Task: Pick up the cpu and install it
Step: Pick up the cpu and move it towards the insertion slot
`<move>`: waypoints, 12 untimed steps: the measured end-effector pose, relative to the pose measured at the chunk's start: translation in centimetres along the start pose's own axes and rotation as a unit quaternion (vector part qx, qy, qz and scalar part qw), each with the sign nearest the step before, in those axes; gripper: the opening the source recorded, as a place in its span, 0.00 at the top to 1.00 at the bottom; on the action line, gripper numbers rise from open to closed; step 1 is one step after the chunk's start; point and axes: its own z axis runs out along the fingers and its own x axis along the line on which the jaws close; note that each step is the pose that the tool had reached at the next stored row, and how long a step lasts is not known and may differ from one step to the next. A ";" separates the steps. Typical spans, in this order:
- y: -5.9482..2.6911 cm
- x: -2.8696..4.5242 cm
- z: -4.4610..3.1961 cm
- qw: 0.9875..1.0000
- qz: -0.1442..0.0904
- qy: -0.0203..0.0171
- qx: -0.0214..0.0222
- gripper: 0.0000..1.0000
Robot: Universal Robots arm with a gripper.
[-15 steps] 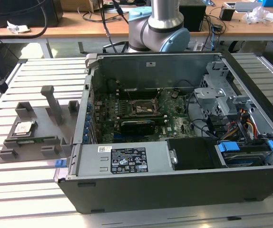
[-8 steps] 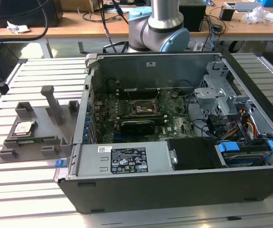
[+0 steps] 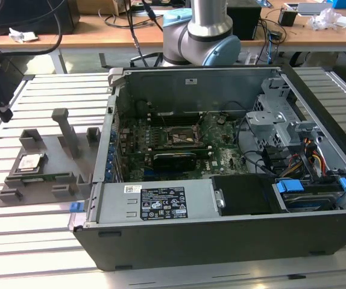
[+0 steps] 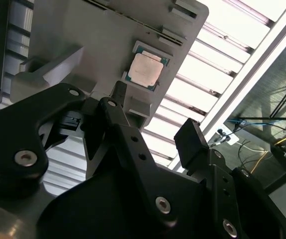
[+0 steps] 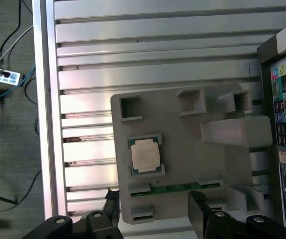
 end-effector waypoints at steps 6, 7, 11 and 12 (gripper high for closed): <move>-0.02 0.01 0.60 1.000 0.000 0.000 0.000 0.34; -0.03 0.02 0.64 1.000 0.000 0.000 0.000 0.34; -0.03 0.02 0.85 1.000 0.000 0.000 0.000 0.34; -0.04 0.02 0.90 1.000 0.000 0.000 0.000 0.34</move>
